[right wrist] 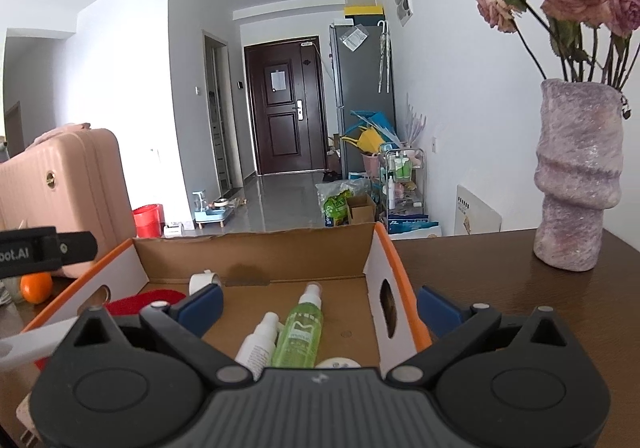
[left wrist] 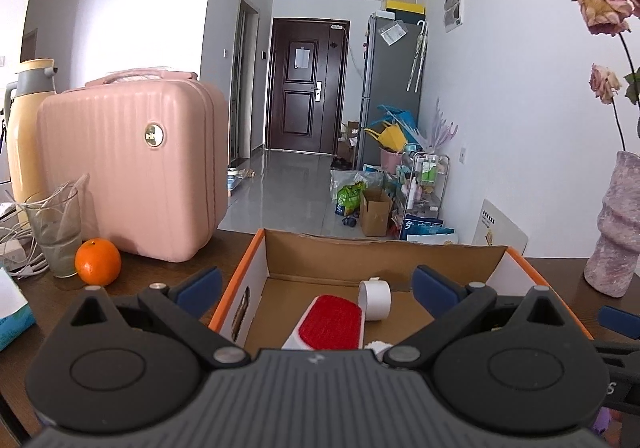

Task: Organize rigid objects
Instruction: 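Withdraw both tools from the box back over the table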

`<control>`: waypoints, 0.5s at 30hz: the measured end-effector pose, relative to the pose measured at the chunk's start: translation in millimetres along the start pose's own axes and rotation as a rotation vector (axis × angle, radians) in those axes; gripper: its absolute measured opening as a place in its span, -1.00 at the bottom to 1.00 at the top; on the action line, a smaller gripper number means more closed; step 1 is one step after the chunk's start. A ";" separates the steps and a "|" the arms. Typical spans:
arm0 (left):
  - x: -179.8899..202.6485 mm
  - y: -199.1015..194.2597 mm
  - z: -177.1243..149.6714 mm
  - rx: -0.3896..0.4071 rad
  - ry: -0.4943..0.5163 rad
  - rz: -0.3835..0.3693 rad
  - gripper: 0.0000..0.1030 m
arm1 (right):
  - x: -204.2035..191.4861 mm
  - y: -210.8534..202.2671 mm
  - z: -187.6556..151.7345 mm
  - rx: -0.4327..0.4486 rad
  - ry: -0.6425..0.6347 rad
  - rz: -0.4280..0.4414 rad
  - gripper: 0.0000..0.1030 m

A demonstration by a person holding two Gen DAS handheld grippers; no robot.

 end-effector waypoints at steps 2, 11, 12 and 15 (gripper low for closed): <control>0.2 -4.9 -3.9 -0.002 0.012 0.000 1.00 | 1.9 -7.0 -2.2 0.005 -0.001 -0.002 1.00; -6.7 -37.9 -22.7 0.013 0.028 -0.005 1.00 | 10.8 -41.4 -15.6 0.047 0.010 -0.022 1.00; -6.9 -42.0 -24.6 0.016 0.031 -0.005 1.00 | 12.0 -45.6 -16.8 0.051 0.014 -0.021 1.00; -9.9 -53.0 -29.4 0.023 0.036 -0.003 1.00 | 13.5 -56.4 -22.1 0.058 0.019 -0.025 1.00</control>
Point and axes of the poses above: each gripper's, at about its wrist camera, not at the fingertips, and y roughly the way its jaws point, x to its right, z to its top, the point moved 9 cm from there along y, roughly the way its jaws point, and after that the axes turned 8 degrees about -x, right-handed, at the moved point
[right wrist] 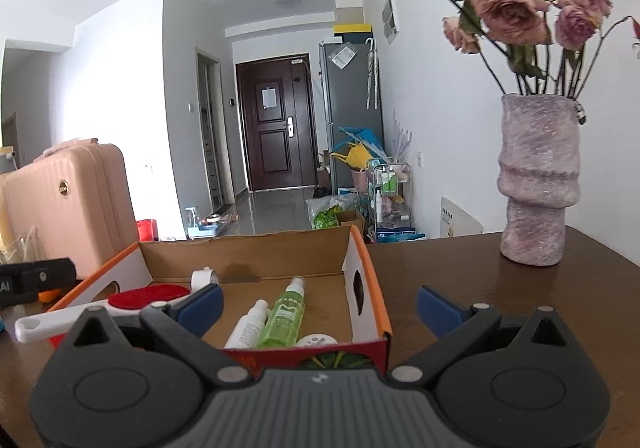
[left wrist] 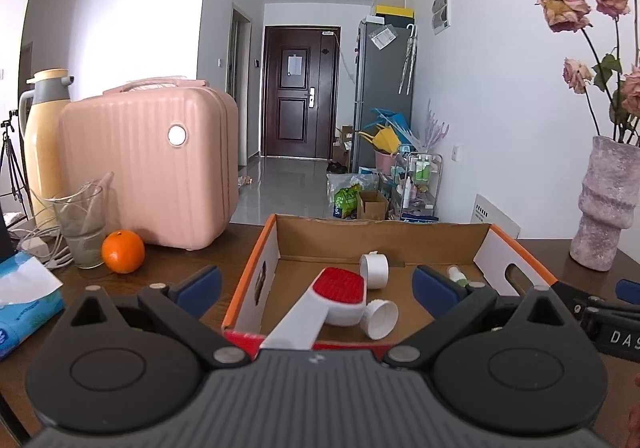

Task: Organize rigid objects
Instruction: 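Withdraw both tools from the box back over the table, then move the left tool toward the white plug charger while the right tool closes on the blue screw cap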

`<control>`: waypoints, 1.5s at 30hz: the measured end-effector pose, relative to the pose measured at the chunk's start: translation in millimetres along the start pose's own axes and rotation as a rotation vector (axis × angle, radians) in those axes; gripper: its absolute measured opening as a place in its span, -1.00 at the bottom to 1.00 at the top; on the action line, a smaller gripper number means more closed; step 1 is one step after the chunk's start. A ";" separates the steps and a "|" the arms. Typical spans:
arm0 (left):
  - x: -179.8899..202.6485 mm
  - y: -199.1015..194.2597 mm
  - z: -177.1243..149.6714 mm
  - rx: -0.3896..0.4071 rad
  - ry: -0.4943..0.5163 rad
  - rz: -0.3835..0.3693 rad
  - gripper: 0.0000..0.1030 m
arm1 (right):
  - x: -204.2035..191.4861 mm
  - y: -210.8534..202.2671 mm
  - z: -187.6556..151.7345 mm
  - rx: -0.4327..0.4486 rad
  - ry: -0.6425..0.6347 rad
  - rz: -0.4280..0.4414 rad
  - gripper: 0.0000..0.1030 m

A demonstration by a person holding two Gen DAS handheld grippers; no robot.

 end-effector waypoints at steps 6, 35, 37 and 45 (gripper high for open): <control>-7.8 -19.9 -11.6 -0.001 -0.003 -0.008 1.00 | 1.5 -21.1 -10.0 0.011 -0.007 -0.018 1.00; -37.4 -87.8 -73.9 -0.073 0.005 -0.011 1.00 | 4.2 -101.5 -67.1 -0.027 0.002 -0.042 1.00; -39.1 -89.7 -76.1 -0.079 0.003 -0.014 1.00 | 6.2 -102.9 -70.8 -0.038 0.006 -0.045 1.00; -48.9 -87.4 -81.0 -0.112 -0.020 -0.021 1.00 | 11.0 -101.4 -82.6 -0.086 0.016 -0.054 1.00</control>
Point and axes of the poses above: each gripper's, at about its wrist camera, not at the fingertips, and y roughly the way its jaws point, x to its right, z to its top, the point moved 9 cm from there along y, roughly the way its jaws point, and after that the axes turned 8 degrees about -x, right-handed, at the moved point
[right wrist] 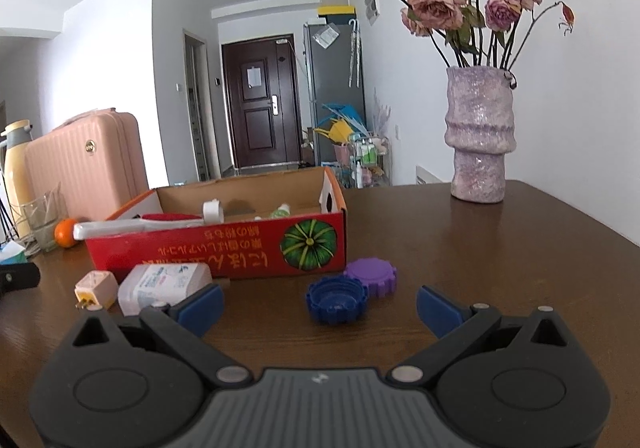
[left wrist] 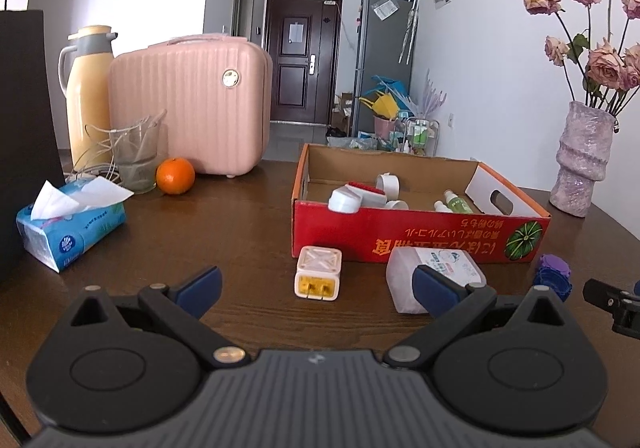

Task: Organize rigid objects
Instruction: 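Move the left tool toward the white plug charger while the right tool closes on the blue screw cap, then lower the left tool onto the white plug charger and close on it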

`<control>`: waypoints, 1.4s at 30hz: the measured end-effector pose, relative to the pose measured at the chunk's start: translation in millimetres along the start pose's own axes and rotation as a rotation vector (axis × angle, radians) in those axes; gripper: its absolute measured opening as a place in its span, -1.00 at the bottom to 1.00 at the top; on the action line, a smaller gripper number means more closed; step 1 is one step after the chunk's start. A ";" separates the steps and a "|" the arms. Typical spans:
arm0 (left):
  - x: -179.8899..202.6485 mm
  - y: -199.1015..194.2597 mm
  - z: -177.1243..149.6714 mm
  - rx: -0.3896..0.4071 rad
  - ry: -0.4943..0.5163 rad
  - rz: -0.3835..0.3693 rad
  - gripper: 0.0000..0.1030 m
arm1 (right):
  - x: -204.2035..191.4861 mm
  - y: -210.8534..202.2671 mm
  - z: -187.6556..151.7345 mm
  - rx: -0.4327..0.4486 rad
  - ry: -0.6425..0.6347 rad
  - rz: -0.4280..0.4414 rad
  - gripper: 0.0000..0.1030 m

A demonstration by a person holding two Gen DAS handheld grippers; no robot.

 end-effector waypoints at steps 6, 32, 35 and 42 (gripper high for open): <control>-7.1 9.1 -1.0 -0.033 -0.012 -0.006 1.00 | 0.1 17.3 -3.6 -0.052 -0.005 0.014 0.90; -37.4 26.7 3.3 -0.073 -0.062 0.021 1.00 | 3.5 110.2 6.1 -0.222 -0.003 -0.044 0.17; -37.7 26.7 3.0 -0.074 -0.065 0.018 1.00 | 4.4 112.5 3.9 -0.234 0.002 -0.043 0.01; -37.3 27.9 2.5 -0.082 -0.063 0.018 1.00 | 2.2 104.6 6.8 -0.189 -0.003 -0.039 0.01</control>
Point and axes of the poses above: each gripper's, at about its wrist camera, not at the fingertips, and y roughly the way its jaws point, x to its right, z to its top, the point moved 9 cm from there along y, roughly the way its jaws point, and after that the axes turned 8 degrees about -x, right-handed, at the moved point
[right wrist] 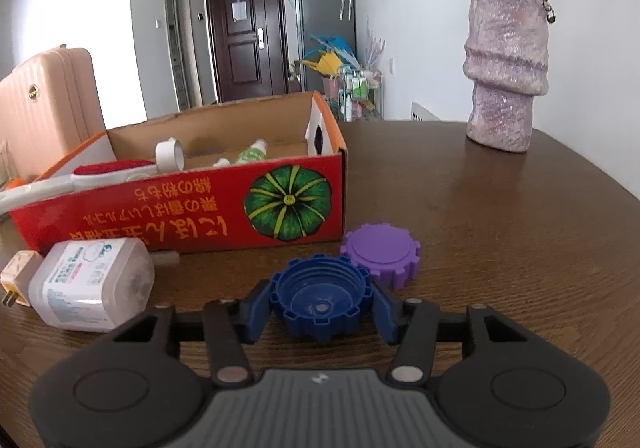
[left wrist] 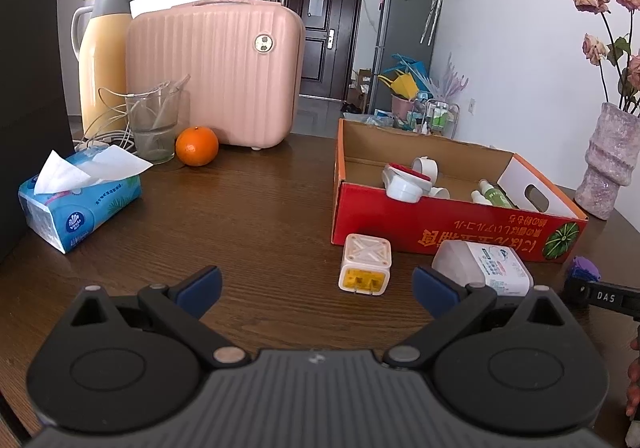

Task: Organize rigid objects
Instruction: 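Lower the left tool onto the white plug charger and close on it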

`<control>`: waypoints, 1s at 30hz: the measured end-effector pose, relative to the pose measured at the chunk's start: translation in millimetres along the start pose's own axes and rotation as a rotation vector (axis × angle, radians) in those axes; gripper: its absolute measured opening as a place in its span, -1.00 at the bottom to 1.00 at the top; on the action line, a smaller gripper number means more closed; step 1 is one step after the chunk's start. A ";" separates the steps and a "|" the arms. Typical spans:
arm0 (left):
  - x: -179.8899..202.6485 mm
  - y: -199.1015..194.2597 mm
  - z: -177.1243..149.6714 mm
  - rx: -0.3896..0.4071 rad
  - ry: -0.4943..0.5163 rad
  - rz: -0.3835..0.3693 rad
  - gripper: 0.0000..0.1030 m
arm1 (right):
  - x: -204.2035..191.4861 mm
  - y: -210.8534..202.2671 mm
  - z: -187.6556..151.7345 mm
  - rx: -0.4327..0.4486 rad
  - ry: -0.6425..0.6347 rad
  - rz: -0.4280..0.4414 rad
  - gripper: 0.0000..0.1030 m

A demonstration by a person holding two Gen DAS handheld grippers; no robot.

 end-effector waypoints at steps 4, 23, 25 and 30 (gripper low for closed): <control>0.0 2.8 -0.3 -0.010 0.002 0.001 1.00 | -2.1 -8.1 0.3 0.032 -0.002 0.001 0.01; 4.9 34.6 11.3 -0.052 0.010 0.028 1.00 | -1.8 -43.0 2.4 0.147 0.043 0.027 0.01; 9.7 41.6 11.4 -0.063 0.025 0.031 1.00 | -0.8 -43.7 2.9 0.149 0.049 0.034 0.01; 17.2 58.9 14.7 -0.081 0.033 0.040 1.00 | -1.2 -44.0 2.9 0.151 0.057 0.046 0.01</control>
Point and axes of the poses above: each gripper's, at about its wrist camera, not at the fingertips, and y roughly the way its jaws point, x to its right, z to its top, the point moved 9 cm from there along y, roughly the way its jaws point, and after that the axes turned 8 degrees about -x, right-handed, at the moved point
